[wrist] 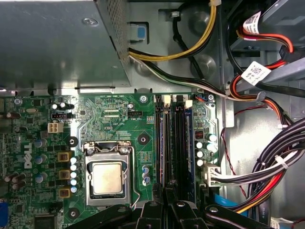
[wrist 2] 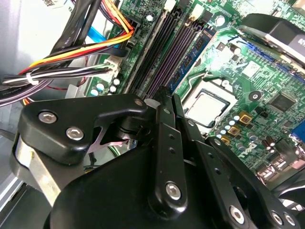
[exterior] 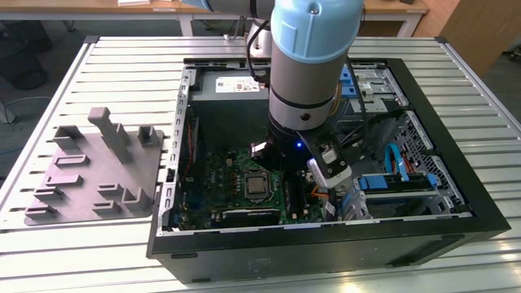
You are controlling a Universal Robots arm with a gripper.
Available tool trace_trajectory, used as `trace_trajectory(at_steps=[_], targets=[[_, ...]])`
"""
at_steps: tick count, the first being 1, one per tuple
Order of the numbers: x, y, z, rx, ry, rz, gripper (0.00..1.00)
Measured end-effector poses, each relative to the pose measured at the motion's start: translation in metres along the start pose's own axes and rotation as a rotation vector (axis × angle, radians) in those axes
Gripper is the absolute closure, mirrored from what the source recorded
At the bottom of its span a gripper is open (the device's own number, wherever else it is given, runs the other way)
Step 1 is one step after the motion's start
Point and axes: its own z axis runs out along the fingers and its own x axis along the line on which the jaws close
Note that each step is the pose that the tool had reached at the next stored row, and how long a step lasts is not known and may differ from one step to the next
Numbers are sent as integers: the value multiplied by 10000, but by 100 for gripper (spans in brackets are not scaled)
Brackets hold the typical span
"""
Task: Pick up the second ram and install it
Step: 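Insert the second ram into the second slot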
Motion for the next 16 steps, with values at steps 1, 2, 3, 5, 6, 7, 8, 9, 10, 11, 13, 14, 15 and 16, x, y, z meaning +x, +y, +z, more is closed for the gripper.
trace_trajectory(at_steps=[1, 2, 3, 5, 6, 7, 8, 9, 10, 11, 13, 14, 15, 16], targets=[[0, 0, 3, -1, 0, 0, 86], [0, 0, 6, -1, -1, 0, 86], [0, 0, 9, -1, -1, 0, 86], [0, -1, 14, 0, 0, 0, 86], [1, -1, 17, 0, 0, 0, 86], [1, -1, 20, -1, 0, 0, 86], [1, -1, 23, -1, -1, 0, 86], [1, -1, 25, 0, 0, 0, 86], [1, -1, 28, 0, 0, 0, 86], [1, -1, 31, 0, 0, 0, 86], [1, -2, 37, 0, -1, 0, 86], [1, -2, 40, -1, -1, 0, 86], [1, -2, 42, -1, 0, 0, 86], [1, -2, 45, -1, 0, 0, 86]])
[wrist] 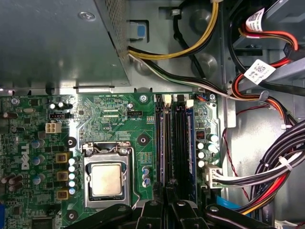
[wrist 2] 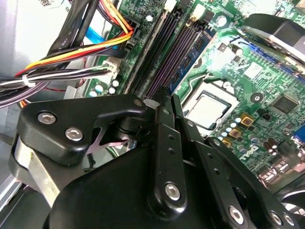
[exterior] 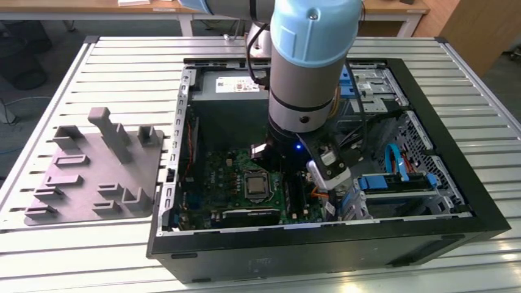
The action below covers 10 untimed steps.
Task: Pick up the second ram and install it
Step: 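Insert the second ram into the second slot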
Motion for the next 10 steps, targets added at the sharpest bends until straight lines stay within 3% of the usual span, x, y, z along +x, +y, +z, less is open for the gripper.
trace_trajectory(at_steps=[10], targets=[[1, -3, 33, 5, -1, 0, 86]])
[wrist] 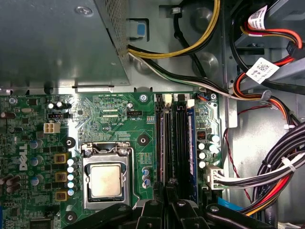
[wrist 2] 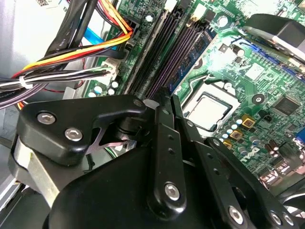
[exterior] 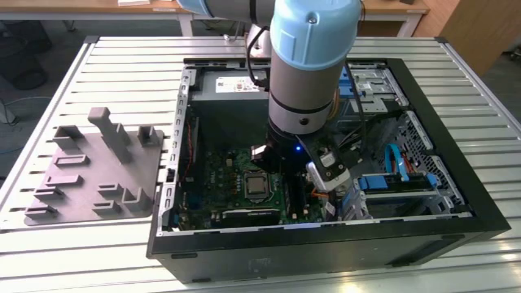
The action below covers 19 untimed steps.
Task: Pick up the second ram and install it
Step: 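Insert the second ram into the second slot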
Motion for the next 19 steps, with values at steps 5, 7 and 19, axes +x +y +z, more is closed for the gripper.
trace_trajectory(at_steps=[5, 7, 19], targets=[[1, 0, 10, -1, 2, 0, 86], [1, 0, 11, -3, 1, 0, 86], [-2, 5, -84, -11, -13, -5, 86]])
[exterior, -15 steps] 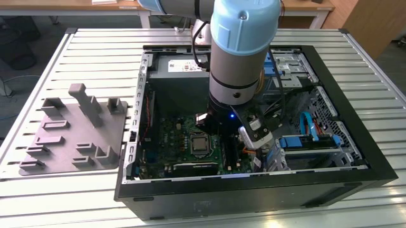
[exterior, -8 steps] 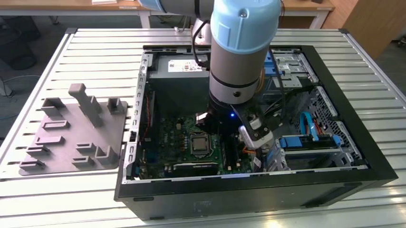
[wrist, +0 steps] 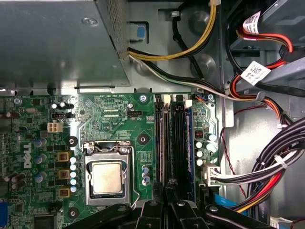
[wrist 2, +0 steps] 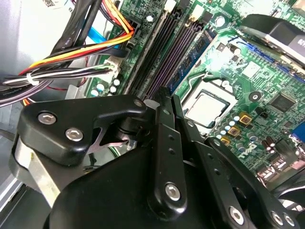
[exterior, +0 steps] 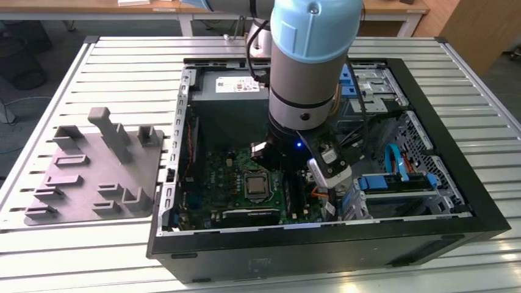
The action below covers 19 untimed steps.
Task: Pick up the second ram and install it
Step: 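Insert the second ram into the second slot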
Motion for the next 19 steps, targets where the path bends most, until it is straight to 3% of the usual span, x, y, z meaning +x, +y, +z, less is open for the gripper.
trace_trajectory(at_steps=[10, 15, 19], targets=[[-26, 1, -1, -42, 4, -28, 86], [-56, 3, 0, -132, 14, -147, 86], [-57, 3, 0, -139, 15, -147, 86]])
